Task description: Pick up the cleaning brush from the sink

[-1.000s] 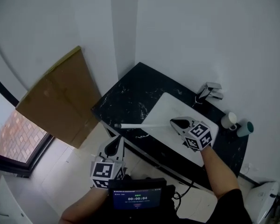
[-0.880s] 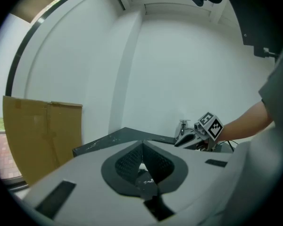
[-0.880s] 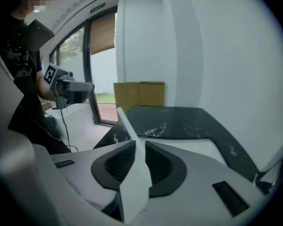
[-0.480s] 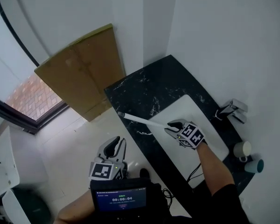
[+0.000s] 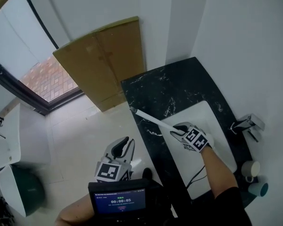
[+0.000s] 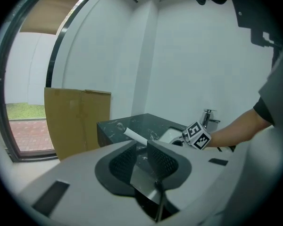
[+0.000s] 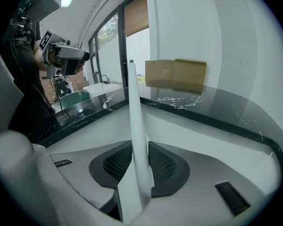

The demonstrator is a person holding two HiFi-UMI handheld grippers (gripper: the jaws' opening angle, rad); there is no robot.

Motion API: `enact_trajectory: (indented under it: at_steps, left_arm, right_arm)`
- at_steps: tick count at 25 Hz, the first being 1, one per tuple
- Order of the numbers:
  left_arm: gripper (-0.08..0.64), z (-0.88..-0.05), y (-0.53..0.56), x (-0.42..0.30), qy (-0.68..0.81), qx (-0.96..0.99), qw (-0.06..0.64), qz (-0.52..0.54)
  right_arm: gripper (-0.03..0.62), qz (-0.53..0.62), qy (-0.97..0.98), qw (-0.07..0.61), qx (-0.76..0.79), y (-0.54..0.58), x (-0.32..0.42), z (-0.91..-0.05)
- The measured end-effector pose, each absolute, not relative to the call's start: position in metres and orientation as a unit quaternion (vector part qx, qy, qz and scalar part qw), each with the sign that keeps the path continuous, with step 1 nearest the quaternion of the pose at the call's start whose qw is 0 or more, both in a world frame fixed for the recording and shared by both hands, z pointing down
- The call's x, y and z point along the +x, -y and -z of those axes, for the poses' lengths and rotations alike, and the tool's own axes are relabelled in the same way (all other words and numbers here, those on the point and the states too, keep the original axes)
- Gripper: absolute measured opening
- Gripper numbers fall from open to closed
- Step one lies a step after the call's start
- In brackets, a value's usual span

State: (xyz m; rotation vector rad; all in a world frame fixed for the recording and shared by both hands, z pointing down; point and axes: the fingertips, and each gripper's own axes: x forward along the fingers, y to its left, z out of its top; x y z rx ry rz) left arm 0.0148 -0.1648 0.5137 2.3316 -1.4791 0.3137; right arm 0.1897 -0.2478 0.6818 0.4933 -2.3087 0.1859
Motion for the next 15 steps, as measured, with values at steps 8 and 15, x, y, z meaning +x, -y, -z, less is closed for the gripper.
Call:
enact_trajectory:
  at_steps: [8, 15]
  left_arm:
    - [0.067, -0.510, 0.166, 0.001, 0.525, 0.826, 0.179, -0.097]
    - [0.063, -0.506, 0.173, 0.007, 0.511, 0.835, 0.180, -0.098]
  right_arm:
    - [0.081, -0.059, 0.915, 0.363, 0.168, 0.246, 0.184, -0.678]
    - [0.078, -0.052, 0.914, 0.358, 0.185, 0.248, 0.188, -0.663]
